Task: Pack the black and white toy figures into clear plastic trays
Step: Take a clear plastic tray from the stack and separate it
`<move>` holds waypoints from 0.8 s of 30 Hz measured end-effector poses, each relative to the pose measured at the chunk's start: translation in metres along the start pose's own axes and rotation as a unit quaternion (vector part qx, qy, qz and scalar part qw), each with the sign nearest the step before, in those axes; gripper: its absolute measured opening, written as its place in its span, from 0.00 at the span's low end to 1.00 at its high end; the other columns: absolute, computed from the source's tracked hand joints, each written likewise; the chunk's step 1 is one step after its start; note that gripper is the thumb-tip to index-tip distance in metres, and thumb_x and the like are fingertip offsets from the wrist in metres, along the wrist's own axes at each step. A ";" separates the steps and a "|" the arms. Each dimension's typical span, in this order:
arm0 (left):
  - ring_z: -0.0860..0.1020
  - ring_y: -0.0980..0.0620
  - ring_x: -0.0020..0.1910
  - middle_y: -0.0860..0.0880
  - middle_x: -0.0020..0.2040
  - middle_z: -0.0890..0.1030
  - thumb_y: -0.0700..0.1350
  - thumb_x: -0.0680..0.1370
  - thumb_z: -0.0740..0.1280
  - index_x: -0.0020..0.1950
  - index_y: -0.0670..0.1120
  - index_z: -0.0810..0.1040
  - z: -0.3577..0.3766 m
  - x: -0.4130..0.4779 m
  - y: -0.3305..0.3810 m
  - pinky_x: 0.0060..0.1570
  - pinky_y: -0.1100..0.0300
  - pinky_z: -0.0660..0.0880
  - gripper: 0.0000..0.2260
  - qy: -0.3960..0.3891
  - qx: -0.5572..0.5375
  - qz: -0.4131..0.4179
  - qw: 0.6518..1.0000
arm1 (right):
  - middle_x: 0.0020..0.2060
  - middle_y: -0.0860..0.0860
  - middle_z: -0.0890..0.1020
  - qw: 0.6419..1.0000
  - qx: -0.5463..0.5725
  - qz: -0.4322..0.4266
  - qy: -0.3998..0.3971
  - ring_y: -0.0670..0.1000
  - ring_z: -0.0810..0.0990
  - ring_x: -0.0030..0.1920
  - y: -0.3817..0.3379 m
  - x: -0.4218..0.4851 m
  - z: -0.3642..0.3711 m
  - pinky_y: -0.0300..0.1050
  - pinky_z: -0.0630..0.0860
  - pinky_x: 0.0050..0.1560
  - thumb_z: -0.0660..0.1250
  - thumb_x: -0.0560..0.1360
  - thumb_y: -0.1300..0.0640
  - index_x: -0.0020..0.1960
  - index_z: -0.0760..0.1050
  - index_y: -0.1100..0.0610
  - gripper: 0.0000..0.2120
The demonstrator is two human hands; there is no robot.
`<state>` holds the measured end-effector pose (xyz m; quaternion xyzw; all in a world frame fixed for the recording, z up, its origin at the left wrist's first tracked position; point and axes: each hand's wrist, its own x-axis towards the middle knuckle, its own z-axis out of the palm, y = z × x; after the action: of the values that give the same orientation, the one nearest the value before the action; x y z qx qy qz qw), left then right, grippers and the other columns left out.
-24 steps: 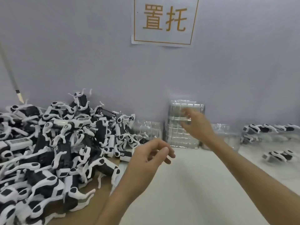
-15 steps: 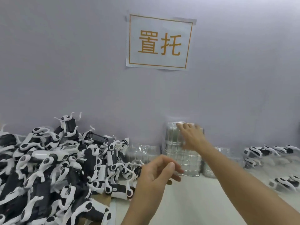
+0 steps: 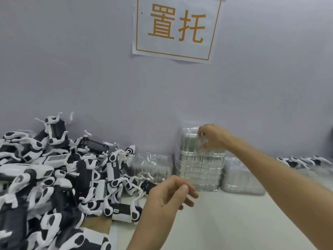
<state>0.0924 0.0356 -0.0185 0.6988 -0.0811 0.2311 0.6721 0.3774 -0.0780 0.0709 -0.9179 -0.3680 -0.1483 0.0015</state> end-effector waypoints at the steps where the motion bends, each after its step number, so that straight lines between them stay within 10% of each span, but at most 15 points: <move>1: 0.83 0.53 0.41 0.50 0.44 0.86 0.51 0.74 0.64 0.41 0.54 0.81 -0.001 0.001 -0.003 0.43 0.63 0.76 0.07 0.003 0.001 -0.007 1.000 | 0.49 0.50 0.80 1.000 0.000 -0.002 -0.010 0.51 0.76 0.48 0.000 0.002 -0.003 0.47 0.76 0.48 0.77 0.67 0.57 0.53 0.79 0.53 0.16; 11: 0.83 0.51 0.39 0.45 0.42 0.85 0.48 0.72 0.64 0.44 0.41 0.80 -0.011 0.006 -0.017 0.39 0.64 0.76 0.12 0.038 -0.016 -0.052 0.998 | 0.46 0.51 0.82 0.999 0.046 -0.011 -0.010 0.52 0.78 0.47 0.006 0.003 -0.006 0.47 0.77 0.48 0.79 0.68 0.56 0.51 0.80 0.57 0.15; 24: 0.83 0.50 0.43 0.47 0.44 0.85 0.50 0.75 0.63 0.43 0.50 0.82 -0.015 0.000 0.004 0.46 0.57 0.74 0.09 0.042 -0.030 -0.024 0.998 | 0.45 0.51 0.81 0.961 0.252 0.099 0.051 0.48 0.77 0.45 0.012 -0.004 0.005 0.34 0.69 0.45 0.76 0.70 0.64 0.58 0.81 0.60 0.17</move>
<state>0.0874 0.0503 -0.0154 0.6701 -0.0431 0.2411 0.7007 0.3840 -0.0889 0.0666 -0.9108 -0.3006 -0.0964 0.2660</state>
